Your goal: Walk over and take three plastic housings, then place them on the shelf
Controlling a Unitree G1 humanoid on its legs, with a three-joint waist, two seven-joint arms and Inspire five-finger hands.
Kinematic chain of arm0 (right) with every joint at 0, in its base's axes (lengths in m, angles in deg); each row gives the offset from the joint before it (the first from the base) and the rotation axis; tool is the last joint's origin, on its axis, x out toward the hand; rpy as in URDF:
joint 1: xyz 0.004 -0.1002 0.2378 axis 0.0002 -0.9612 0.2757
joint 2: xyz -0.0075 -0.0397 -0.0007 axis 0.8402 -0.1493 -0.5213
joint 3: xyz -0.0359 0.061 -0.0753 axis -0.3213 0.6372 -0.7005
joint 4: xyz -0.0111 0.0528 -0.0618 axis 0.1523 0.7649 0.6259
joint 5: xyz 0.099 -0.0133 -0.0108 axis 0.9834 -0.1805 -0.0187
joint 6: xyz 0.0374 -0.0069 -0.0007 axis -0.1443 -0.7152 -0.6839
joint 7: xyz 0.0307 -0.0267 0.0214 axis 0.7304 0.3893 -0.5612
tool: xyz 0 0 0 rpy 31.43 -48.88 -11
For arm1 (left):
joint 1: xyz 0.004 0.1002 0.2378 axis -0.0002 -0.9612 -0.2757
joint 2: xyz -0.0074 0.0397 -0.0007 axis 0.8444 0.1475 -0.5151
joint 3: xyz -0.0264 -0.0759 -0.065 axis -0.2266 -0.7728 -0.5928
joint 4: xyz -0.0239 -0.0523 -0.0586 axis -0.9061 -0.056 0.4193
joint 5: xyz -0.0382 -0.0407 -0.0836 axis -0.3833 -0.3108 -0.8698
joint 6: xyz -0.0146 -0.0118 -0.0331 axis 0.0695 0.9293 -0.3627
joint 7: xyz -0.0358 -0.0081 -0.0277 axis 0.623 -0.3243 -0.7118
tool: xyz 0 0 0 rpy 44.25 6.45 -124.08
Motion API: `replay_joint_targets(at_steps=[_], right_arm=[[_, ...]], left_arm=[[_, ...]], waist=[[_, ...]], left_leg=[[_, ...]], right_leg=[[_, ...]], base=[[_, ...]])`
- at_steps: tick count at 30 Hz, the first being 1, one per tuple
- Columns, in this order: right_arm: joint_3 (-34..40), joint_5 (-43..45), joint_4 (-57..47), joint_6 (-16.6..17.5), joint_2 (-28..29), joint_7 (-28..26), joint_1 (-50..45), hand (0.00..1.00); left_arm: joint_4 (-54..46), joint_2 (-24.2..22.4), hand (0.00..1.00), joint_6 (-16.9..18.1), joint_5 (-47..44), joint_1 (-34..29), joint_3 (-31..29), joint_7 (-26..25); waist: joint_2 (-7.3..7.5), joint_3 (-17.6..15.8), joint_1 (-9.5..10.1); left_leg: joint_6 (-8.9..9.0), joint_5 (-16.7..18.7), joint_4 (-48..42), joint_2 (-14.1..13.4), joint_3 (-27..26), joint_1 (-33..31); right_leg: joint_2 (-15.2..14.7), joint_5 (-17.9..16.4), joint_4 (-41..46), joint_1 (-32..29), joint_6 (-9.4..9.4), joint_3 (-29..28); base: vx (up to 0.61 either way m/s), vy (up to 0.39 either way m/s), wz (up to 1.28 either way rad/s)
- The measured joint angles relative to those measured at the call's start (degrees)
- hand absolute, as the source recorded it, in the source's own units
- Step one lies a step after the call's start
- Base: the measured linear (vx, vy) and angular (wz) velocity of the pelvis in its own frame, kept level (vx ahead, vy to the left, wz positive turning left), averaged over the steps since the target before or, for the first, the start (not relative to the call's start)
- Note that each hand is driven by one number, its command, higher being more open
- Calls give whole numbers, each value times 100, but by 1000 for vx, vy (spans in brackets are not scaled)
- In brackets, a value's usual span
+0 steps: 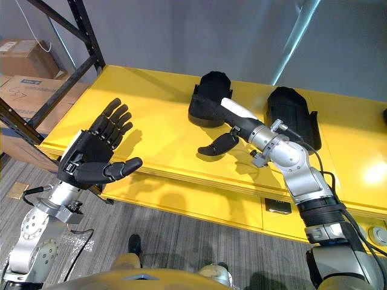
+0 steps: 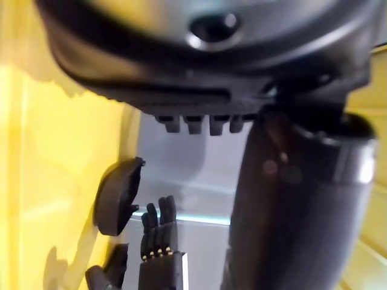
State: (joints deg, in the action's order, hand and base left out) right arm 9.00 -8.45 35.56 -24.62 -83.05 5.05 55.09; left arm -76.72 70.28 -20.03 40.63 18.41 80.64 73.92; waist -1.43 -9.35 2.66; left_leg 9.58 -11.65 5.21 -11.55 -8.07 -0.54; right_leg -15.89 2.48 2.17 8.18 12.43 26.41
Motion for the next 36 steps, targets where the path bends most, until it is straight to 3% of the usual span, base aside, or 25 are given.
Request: replay_joint_targets(at_steps=[12, 28, 31, 36], right_arm=[[-771, -10, 731, -329, 0, -940, 635, 100], [-954, -5, 882, -604, -20, -1531, 950, 100], [-981, -20, 770, -556, -31, -1247, 949, 100], [-802, -125, 354, -43, -109, 171, 977, 100]], left_arm=[[97, -4, 100, -4, 3, 58, 26, -35], [116, -10, 100, -10, 4, 213, 58, -27], [116, -10, 100, -9, 4, 266, 58, -30], [230, -77, 100, -9, 4, 264, 74, -29]], waist=[[-1, -1, 40], [0, -2, 35], [1, -3, 30], [0, -3, 30]], left_leg=[[-4, -3, 0, -4, 0, 8], [19, 16, 0, -6, -4, 10], [17, 15, 0, -7, -7, 9], [5, 6, 0, -7, -10, 7]], right_leg=[[-7, 0, 41, -11, -2, -11], [-7, 1, 41, -14, -2, -14], [-7, 1, 40, -18, -1, -16], [-7, 1, 36, -22, 0, -16]], base=[[-21, 0, 0], [0, 0, 0], [0, 0, 0], [0, 0, 0]])
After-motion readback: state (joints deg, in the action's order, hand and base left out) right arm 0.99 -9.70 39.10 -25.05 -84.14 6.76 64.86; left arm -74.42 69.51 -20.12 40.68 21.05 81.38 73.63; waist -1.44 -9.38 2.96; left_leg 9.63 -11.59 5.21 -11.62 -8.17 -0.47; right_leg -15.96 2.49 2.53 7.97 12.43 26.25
